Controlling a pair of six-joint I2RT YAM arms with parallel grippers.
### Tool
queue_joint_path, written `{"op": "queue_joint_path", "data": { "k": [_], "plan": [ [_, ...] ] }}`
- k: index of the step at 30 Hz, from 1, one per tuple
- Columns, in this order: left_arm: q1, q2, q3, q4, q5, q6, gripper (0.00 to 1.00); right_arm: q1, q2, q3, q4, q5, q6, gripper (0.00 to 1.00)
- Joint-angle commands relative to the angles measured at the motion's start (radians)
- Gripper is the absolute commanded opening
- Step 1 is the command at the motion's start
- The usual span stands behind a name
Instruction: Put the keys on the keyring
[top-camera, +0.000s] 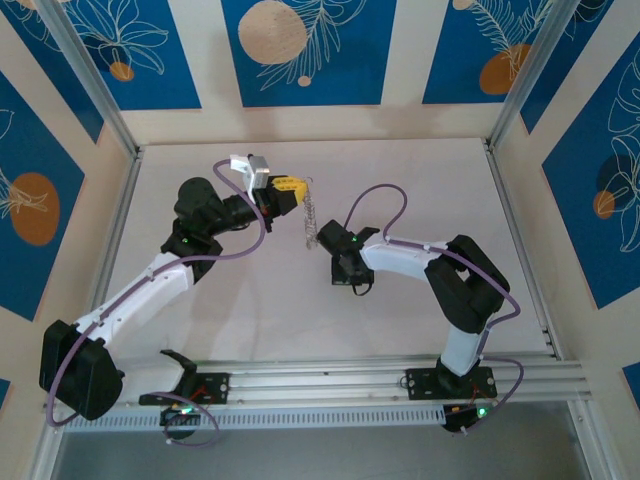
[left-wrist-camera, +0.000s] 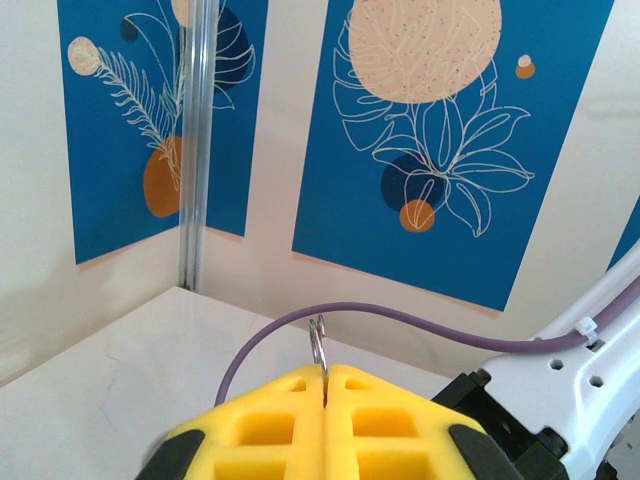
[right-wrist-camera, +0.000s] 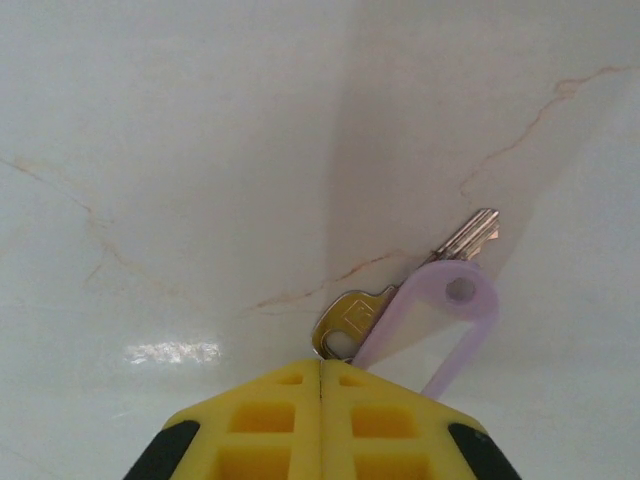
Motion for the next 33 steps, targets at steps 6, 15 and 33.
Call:
{"op": "queue_joint_path", "data": {
  "k": [6, 15, 33],
  "plan": [
    [0.011, -0.009, 0.001, 0.041, 0.016, -0.003, 0.0, -0.004, -0.092, -0.015, -0.027, 0.028, -0.005, 0.0],
    [0.011, -0.001, 0.001, 0.046, 0.022, -0.012, 0.0, -0.079, -0.259, -0.126, 0.078, -0.073, 0.008, 0.0],
    [0.011, 0.004, 0.0, 0.064, 0.028, -0.034, 0.0, -0.221, -0.288, -0.335, 0.323, -0.316, 0.054, 0.0]
  ]
}}
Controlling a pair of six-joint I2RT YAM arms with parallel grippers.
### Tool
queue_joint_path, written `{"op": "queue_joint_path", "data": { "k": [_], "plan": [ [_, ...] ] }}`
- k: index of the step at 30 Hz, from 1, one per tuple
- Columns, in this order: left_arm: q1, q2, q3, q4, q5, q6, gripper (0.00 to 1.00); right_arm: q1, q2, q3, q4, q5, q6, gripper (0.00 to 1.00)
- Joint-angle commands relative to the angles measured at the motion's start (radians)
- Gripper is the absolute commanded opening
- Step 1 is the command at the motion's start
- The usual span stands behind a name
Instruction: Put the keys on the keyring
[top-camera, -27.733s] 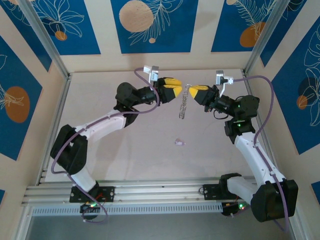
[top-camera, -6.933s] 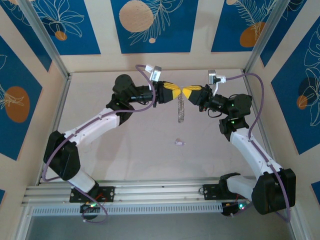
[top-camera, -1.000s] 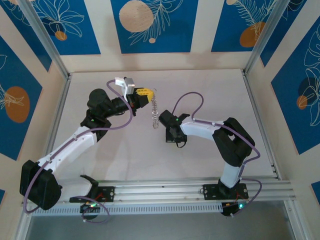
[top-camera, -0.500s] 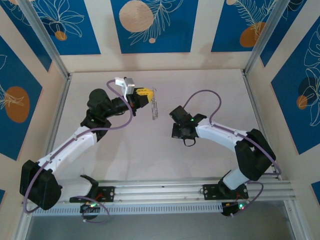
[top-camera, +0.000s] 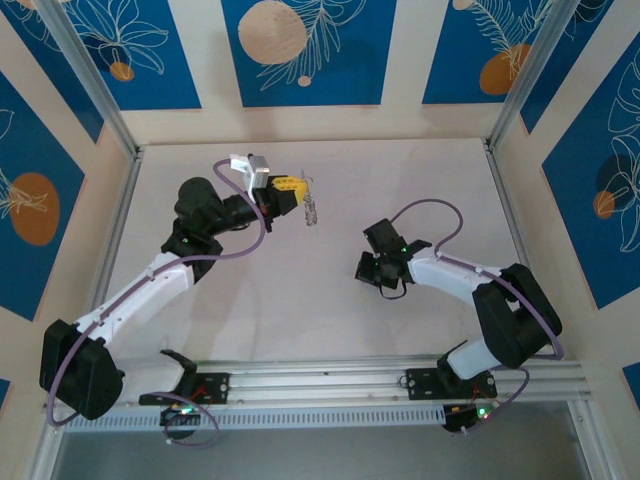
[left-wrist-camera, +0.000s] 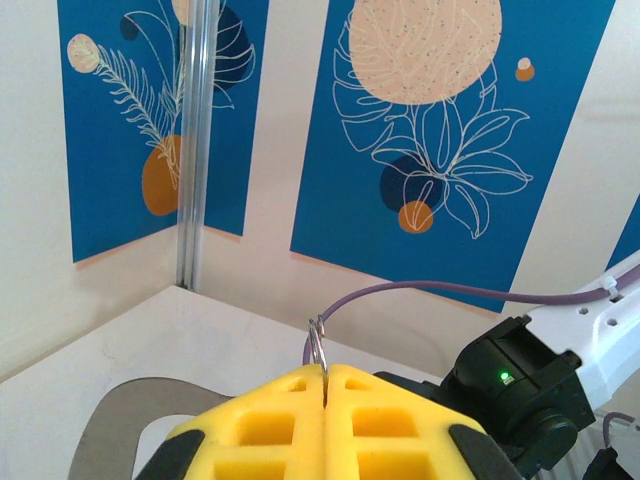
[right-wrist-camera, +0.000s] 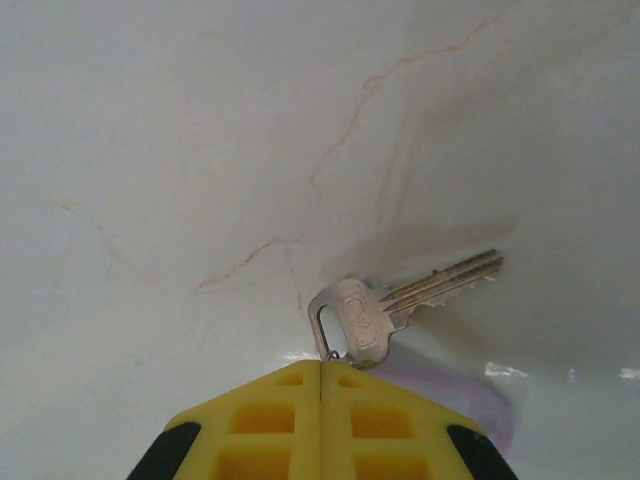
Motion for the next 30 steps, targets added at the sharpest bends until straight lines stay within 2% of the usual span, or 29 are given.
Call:
{"op": "queue_joint_path", "data": {
  "k": [1, 20, 30],
  "plan": [
    [0.011, 0.002, -0.002, 0.062, 0.027, -0.02, 0.0, -0.005, 0.02, -0.013, 0.054, -0.056, 0.02, 0.0],
    [0.011, 0.011, -0.003, 0.08, 0.036, -0.028, 0.0, 0.015, 0.083, 0.012, 0.019, -0.027, 0.021, 0.0],
    [0.01, 0.011, -0.002, 0.079, 0.041, -0.027, 0.0, 0.026, 0.093, 0.026, 0.021, -0.027, 0.022, 0.12]
  ]
}}
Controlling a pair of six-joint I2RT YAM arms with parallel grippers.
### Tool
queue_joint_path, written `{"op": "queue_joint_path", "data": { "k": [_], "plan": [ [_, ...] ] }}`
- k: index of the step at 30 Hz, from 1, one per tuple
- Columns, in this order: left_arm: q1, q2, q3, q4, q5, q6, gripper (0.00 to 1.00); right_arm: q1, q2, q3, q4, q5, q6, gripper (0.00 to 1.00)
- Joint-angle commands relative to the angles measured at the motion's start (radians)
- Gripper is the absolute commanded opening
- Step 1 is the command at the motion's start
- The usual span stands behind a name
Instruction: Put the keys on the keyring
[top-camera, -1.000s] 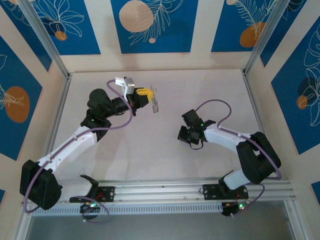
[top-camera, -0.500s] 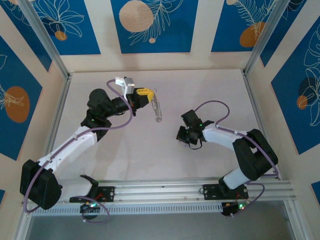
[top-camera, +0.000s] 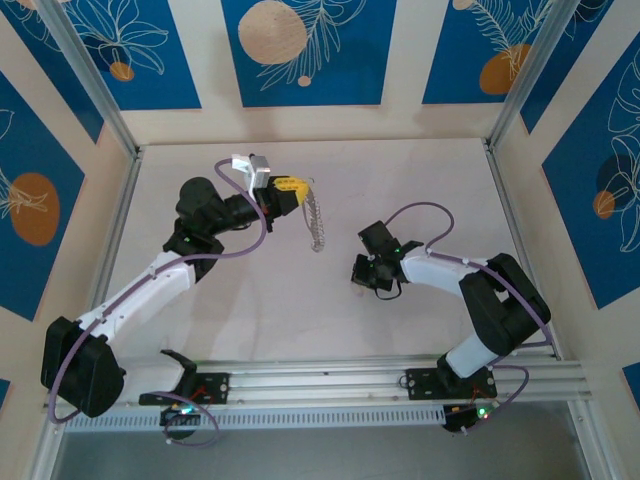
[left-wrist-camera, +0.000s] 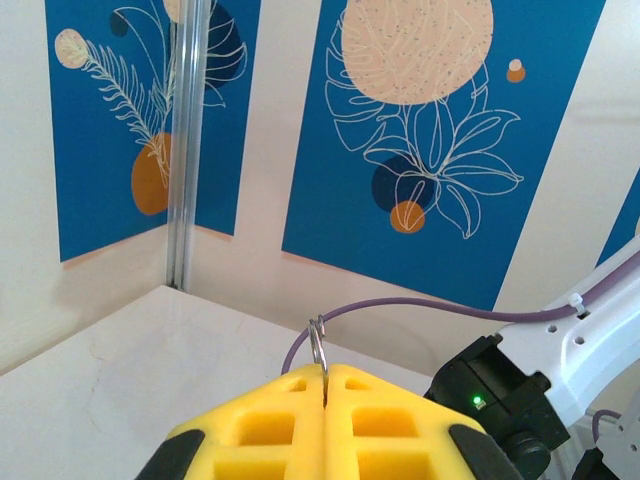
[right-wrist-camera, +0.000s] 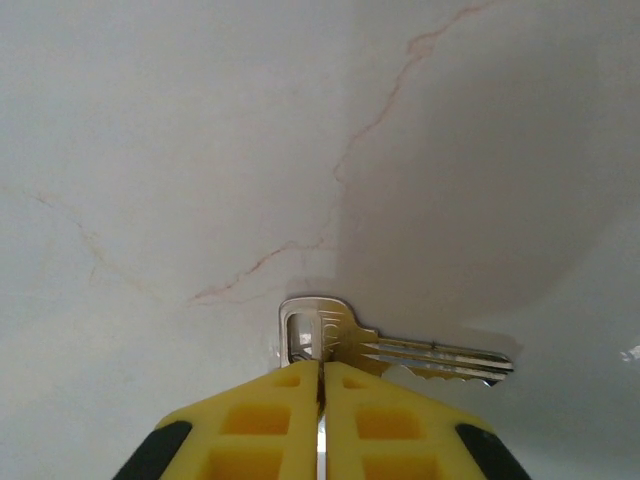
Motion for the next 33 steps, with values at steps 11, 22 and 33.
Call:
{"op": "queue_joint_path", "data": {
  "k": [11, 22, 33],
  "plan": [
    [0.011, -0.004, -0.004, 0.058, 0.022, -0.01, 0.0, 0.014, 0.01, 0.037, -0.03, 0.003, 0.009, 0.18],
    [0.01, -0.01, -0.008, 0.055, 0.021, -0.006, 0.0, 0.015, 0.027, 0.05, -0.027, -0.002, 0.011, 0.18],
    [0.01, -0.009, -0.011, 0.057, 0.02, -0.007, 0.0, 0.015, 0.042, 0.056, -0.018, -0.011, 0.013, 0.22]
  ]
}}
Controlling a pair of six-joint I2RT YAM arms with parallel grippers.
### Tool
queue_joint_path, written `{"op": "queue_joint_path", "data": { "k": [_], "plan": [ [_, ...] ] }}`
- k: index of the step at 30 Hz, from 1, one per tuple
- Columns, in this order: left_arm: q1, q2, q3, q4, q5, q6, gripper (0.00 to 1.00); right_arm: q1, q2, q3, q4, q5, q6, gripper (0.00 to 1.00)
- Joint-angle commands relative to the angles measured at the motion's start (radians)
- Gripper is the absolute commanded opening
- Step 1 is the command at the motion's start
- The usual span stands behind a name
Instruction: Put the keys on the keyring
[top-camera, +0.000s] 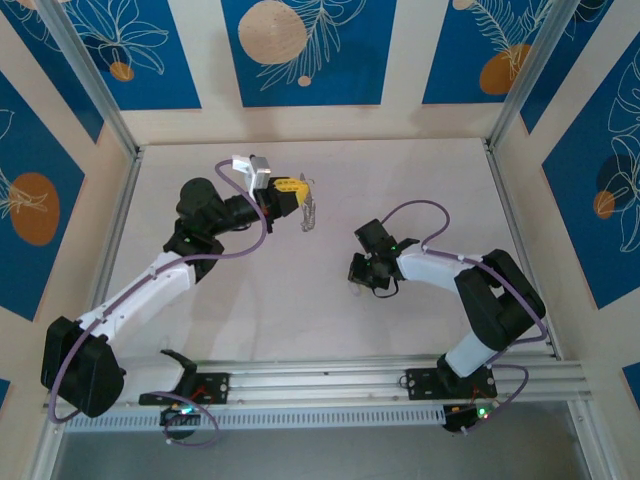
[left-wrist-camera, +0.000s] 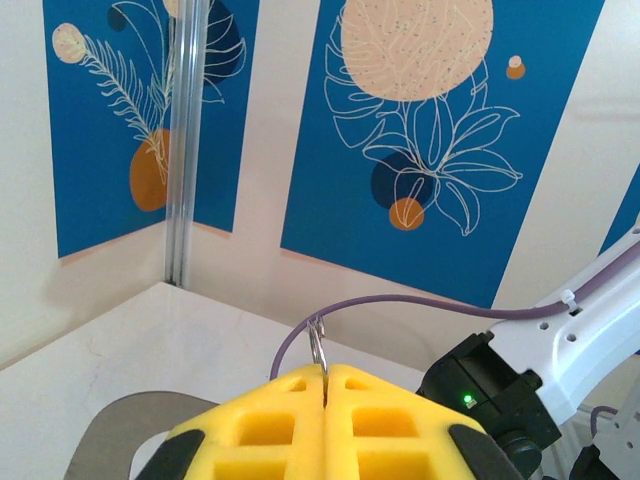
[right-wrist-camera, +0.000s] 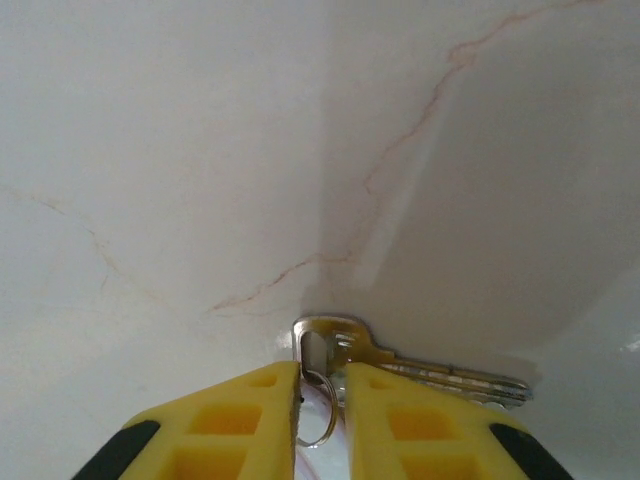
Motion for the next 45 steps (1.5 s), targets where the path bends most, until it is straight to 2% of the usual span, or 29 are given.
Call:
{"op": "queue_joint_path", "data": {
  "k": [1, 20, 24, 29, 38, 45],
  "plan": [
    [0.01, -0.009, -0.004, 0.056, 0.016, -0.007, 0.0, 0.007, 0.009, 0.023, -0.009, -0.011, 0.012, 0.22],
    [0.01, -0.012, -0.01, 0.057, 0.014, -0.007, 0.0, 0.008, 0.028, 0.037, 0.007, -0.032, 0.015, 0.2],
    [0.01, -0.011, -0.01, 0.057, 0.013, -0.006, 0.0, 0.008, 0.029, 0.04, 0.006, -0.032, 0.015, 0.14],
    [0.01, -0.011, -0.01, 0.058, 0.014, -0.007, 0.0, 0.006, 0.021, 0.034, 0.002, -0.028, 0.014, 0.0],
    [0.01, -0.007, -0.007, 0.054, 0.017, -0.009, 0.0, -0.03, -0.1, 0.008, 0.018, -0.05, 0.002, 0.0],
    [0.011, -0.004, -0.005, 0.051, 0.02, -0.011, 0.0, -0.078, -0.187, 0.019, -0.016, -0.126, -0.095, 0.0]
  ]
}}
